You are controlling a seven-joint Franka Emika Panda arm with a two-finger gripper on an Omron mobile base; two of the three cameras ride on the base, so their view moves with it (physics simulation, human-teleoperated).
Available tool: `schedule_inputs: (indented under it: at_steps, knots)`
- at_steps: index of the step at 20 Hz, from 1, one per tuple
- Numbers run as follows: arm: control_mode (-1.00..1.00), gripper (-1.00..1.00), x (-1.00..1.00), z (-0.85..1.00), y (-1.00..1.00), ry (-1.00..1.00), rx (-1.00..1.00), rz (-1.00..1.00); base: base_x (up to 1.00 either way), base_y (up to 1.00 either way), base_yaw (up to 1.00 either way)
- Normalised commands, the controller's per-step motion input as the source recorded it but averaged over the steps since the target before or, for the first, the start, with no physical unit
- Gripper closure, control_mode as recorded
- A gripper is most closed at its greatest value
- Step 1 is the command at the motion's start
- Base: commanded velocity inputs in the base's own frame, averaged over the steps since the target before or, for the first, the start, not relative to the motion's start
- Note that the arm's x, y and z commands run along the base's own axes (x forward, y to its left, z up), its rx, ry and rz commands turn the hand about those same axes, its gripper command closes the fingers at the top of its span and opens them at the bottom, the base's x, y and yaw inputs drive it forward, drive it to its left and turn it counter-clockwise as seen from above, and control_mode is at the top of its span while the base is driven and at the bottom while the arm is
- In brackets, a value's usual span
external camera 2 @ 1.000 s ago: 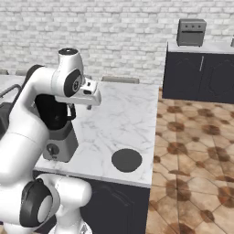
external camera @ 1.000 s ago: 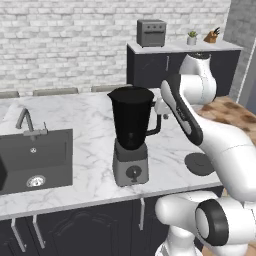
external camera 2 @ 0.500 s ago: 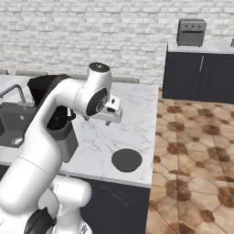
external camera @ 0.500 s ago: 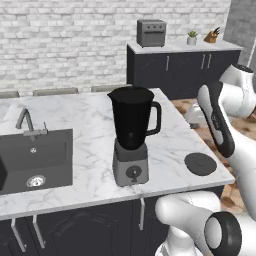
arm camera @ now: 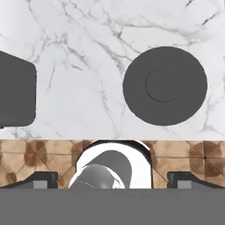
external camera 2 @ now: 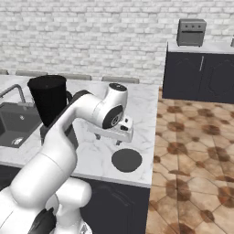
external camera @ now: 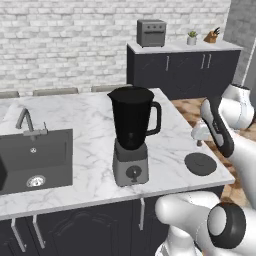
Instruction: Close the lid blender by securely placing the lid on top.
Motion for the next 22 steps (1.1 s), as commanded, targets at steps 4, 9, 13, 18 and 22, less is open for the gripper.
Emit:
schedule_inputs:
  at_steps: [4,9,13,18,22]
  knots:
    - [-1.00,-1.00,0.03,-0.82,-0.01,0.29,0.00,-0.06,0.00,0.00,0.00]
    - [-1.00,-1.00,0.04,-0.59,-0.25,0.20,0.00,-0.09,0.00,0.00,0.00]
    - [-1.00,-1.00,0.21,-0.37,-0.26,0.12,0.00,-0.05,0.00,0.00,0.00]
    - [-1.00,-1.00,0.28,-0.09,-0.28,0.04,0.00,-0.02,0.00,0.00,0.00]
    - [-1.00,-1.00,0.30,-0.28,-0.07,0.00,0.00,0.00,0.00,0.00,0.00]
